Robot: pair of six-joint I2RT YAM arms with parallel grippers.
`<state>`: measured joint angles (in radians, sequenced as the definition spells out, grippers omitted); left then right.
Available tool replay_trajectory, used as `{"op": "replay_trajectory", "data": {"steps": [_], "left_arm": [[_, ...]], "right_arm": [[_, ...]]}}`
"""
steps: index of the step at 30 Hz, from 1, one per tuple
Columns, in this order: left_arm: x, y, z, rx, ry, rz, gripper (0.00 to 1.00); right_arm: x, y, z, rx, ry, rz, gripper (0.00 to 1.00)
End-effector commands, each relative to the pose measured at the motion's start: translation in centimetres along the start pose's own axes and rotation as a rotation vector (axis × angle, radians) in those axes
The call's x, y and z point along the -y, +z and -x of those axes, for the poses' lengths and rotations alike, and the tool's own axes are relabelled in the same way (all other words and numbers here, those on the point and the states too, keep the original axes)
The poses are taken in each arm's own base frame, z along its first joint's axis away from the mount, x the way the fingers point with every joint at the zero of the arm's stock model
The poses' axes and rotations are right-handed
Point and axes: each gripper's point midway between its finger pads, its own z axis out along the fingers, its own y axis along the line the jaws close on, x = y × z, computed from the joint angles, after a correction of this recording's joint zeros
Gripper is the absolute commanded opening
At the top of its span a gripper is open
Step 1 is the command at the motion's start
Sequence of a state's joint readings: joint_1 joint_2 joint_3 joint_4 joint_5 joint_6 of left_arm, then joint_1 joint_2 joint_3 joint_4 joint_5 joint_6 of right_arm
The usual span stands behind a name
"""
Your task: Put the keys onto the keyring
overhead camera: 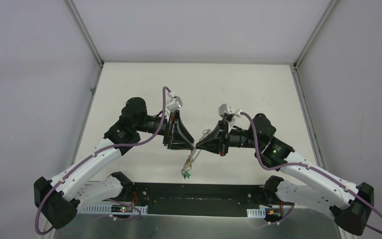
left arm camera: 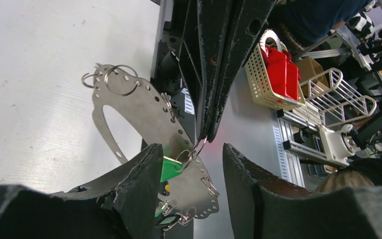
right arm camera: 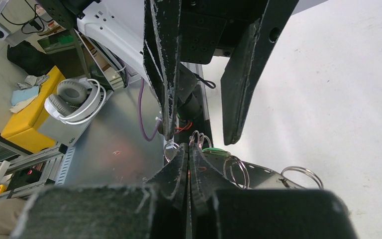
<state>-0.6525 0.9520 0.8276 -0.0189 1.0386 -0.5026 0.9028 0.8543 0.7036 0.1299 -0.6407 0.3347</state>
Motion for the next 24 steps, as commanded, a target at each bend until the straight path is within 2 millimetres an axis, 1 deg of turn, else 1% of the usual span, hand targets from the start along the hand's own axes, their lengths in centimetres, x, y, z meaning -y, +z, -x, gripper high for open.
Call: {"op": "replay_trajectory", "data": {"steps": [1, 3, 6, 10, 19, 23, 24], "left_arm": [[2.3, -0.4, 1.7, 0.018, 0.089, -0.087, 0.45], [2.2, -0.4, 1.6, 0.019, 0.087, -0.083, 0.37], [2.0, -0.4, 1.4, 0.021, 0.08, -0.075, 0.34], [1.4, -0.3, 1.3, 0.03, 0.074, -0.051, 0.26], [1.3, -0.9, 1.6, 0.071, 0.155, 0.002, 0.0], [1.1, -1.4, 1.6, 0.081, 0.183, 0.046, 0.0], [1.2, -1.5, 1.7, 0.08, 0.189, 0.054, 0.0]], "right_arm": [[-2.1, -0.1, 4.6, 0.111, -0.089, 0.053, 0.0], [-1.9, -0.1, 4.6, 0.113, -0.088, 0.047, 0.0], [-1.8, -0.1, 4.6, 0.115, -0.089, 0.043, 0.0], [-1.8, -0.1, 4.8, 0.118, -0.089, 0.04, 0.0], [-1.6, 0.0, 4.7, 0.116, -0.084, 0.033, 0.0], [-1.3, 0.3, 4.4, 0.105, -0.078, 0.031, 0.0], [-1.3, 0.3, 4.4, 0.102, -0.075, 0.032, 0.03]]}}
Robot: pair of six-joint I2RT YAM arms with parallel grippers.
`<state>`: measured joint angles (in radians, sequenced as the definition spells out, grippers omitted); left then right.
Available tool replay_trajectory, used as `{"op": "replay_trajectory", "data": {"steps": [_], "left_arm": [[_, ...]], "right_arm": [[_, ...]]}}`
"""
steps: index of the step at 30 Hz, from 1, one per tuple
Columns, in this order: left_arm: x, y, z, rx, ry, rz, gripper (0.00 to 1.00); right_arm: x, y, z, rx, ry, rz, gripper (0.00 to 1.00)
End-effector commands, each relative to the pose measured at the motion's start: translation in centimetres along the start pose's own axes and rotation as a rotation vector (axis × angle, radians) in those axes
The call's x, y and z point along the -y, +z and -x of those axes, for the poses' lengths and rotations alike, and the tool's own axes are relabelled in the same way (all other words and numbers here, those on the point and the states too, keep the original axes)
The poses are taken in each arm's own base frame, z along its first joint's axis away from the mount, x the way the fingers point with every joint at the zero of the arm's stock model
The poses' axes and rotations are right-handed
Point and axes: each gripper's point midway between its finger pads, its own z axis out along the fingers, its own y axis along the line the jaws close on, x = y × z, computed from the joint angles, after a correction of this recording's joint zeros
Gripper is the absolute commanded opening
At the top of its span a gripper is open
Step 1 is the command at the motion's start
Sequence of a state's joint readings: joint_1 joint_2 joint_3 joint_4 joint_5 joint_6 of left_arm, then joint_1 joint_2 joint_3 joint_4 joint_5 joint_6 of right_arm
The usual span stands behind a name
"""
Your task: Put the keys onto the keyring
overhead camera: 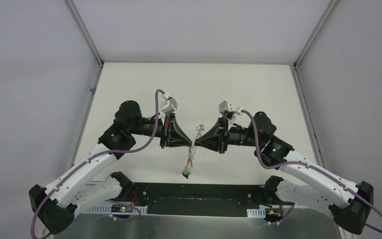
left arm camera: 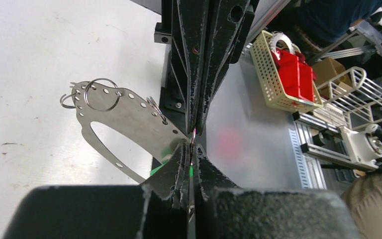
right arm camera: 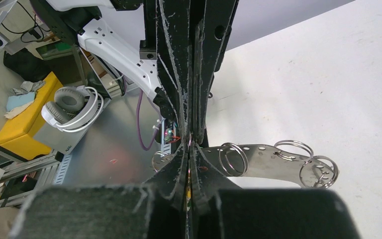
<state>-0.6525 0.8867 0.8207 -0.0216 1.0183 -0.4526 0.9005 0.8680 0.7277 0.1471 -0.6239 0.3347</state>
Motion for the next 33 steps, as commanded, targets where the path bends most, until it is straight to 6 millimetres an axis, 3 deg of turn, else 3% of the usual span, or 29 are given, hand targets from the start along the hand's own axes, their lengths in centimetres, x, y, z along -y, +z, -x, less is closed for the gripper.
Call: {"op": "replay_trajectory", "data": {"steps": [1, 3, 6, 10, 13, 21, 30, 33], "left_arm": [[0.0, -0.8, 1.2, 0.036, 0.101, 0.06, 0.0], [-0.1, -1.0, 1.4, 0.023, 0.115, 0.09, 0.0], [-0.4, -1.7, 1.5, -0.014, 0.137, 0.153, 0.0], [-0.9, -2.5, 1.9, -0.074, 0.132, 0.243, 0.0], [-1.3, -2.9, 1.9, -0.14, 0.099, 0.3, 0.0], [-1.8, -3.5, 1.6, -0.326, 0.131, 0.447, 0.0], [-1.3, -1.5, 1.2, -0.495, 0.171, 0.49, 0.0], [-1.0, -1.0, 1.3, -0.515, 0.201, 0.49, 0.0]], "right_arm": [[-1.3, 0.2, 3.2, 0.074, -0.059, 0.041, 0.1], [-1.2, 0.2, 3.1, 0.069, -0.06, 0.036, 0.29], [-1.0, -0.1, 3.2, 0.07, -0.08, 0.017, 0.46], [-0.9, -0.8, 3.6, 0.087, -0.12, -0.019, 0.6], [-0.9, -1.0, 3.6, 0.09, -0.144, -0.022, 0.66], [-0.8, -0.3, 3.0, 0.055, -0.145, 0.008, 0.63], [-1.1, 0.8, 2.4, 0.052, -0.157, 0.088, 0.43], [-1.3, 1.1, 2.1, 0.043, -0.152, 0.117, 0.31]]}}
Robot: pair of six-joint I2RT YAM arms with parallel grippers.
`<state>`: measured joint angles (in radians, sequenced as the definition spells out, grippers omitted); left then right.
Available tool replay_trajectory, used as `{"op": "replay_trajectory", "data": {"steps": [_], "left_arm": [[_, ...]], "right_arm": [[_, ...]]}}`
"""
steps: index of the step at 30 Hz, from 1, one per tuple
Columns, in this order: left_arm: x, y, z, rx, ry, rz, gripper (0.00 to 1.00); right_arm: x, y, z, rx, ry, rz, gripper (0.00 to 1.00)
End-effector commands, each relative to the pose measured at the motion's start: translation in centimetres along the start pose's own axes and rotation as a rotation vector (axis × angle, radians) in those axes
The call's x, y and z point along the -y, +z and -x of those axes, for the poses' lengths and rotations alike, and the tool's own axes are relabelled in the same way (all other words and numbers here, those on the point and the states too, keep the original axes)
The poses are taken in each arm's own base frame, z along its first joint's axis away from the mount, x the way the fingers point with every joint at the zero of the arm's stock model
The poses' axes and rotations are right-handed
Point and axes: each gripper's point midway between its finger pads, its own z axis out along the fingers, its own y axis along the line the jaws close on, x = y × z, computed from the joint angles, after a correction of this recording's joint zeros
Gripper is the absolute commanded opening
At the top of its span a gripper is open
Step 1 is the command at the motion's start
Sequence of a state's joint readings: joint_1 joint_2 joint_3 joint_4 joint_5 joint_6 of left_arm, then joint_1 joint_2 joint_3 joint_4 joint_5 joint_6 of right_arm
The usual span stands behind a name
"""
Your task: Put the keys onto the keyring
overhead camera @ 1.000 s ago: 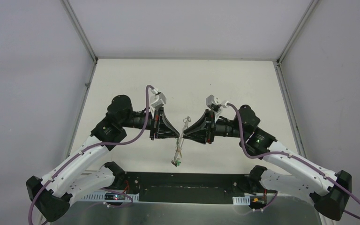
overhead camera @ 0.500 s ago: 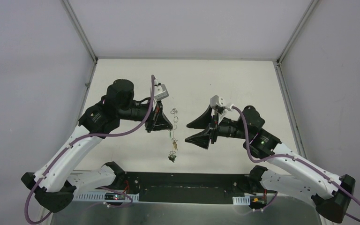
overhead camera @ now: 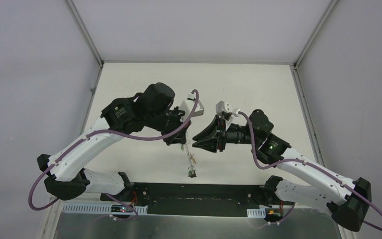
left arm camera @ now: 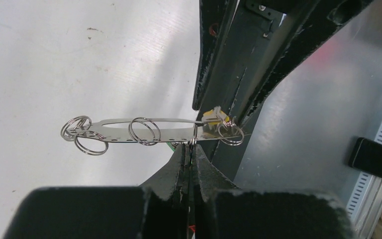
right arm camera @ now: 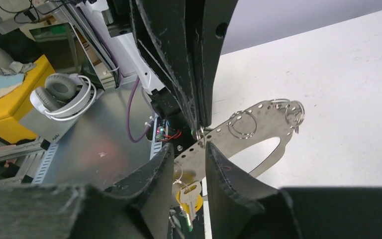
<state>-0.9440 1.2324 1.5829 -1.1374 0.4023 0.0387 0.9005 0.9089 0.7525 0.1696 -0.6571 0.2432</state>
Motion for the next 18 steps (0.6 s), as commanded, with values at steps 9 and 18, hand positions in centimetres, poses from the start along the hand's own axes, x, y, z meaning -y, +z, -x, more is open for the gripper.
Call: {"op": "replay_trajectory", "data": {"steps": [9, 18], "left_arm": [[0.9, -0.9, 1.2, 0.009, 0.082, 0.022, 0.0], [1.7, -0.6, 1.1, 0.024, 0.084, -0.012, 0.0]], "right_arm": [[-1.0, 0.9, 0.5, 0.048, -0.036, 0.105, 0.3], [-0.5, 1.9, 0.0, 0.043, 0.0, 0.111, 0.29]]}}
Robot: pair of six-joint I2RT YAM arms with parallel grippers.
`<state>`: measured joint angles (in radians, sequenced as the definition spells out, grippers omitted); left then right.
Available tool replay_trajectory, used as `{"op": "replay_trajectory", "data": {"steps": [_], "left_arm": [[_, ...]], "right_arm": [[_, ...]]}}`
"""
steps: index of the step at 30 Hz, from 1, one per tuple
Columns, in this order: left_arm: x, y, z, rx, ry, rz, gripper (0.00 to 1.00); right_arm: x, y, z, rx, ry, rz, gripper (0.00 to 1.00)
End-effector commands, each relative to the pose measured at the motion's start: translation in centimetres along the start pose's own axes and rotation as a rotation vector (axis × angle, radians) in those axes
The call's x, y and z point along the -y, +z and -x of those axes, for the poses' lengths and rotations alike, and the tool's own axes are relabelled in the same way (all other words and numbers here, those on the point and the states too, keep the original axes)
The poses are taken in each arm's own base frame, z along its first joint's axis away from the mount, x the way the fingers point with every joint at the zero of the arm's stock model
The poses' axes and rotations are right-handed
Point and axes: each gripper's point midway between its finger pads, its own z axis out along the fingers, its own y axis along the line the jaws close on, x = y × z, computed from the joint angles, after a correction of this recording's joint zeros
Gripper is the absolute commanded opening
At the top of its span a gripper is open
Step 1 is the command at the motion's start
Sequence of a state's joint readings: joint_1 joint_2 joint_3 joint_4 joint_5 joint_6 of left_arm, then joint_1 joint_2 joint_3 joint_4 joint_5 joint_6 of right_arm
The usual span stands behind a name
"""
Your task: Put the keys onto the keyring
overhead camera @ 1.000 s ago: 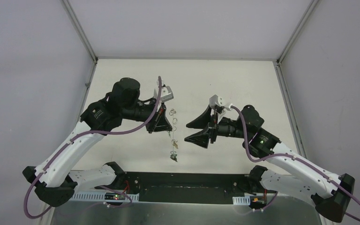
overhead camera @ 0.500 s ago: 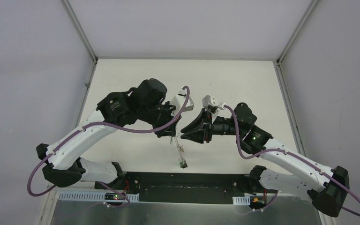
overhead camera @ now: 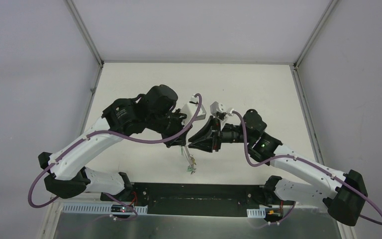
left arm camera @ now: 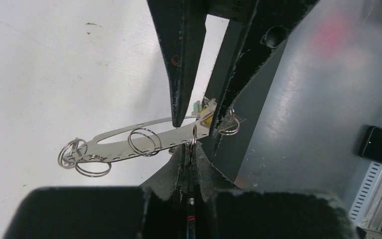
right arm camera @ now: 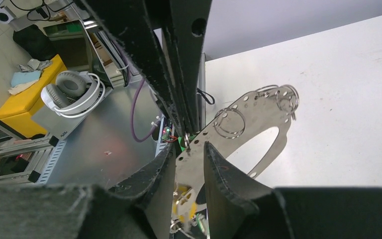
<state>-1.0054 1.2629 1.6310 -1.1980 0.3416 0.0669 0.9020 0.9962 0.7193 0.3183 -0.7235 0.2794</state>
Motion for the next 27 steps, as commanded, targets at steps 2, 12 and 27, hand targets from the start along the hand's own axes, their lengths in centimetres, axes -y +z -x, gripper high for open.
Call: {"op": "replay_trajectory", "data": {"steps": [2, 12, 27], "left_arm": [[1.1, -0.8, 1.7, 0.09, 0.036, -0.032, 0.0], [1.2, -0.7, 1.2, 0.094, 0.029, -0.034, 0.0], [1.3, -3.5, 3.5, 0.367, 0.002, 0.016, 0.53]], "right_arm": [[-0.5, 0.6, 0.9, 0.037, -0.015, 0.04, 0.27], [-1.1, 0.7, 0.9, 0.036, -0.012, 0.072, 0.0], [-0.7, -1.0, 1.1, 0.107, -0.061, -0.025, 0.0]]}}
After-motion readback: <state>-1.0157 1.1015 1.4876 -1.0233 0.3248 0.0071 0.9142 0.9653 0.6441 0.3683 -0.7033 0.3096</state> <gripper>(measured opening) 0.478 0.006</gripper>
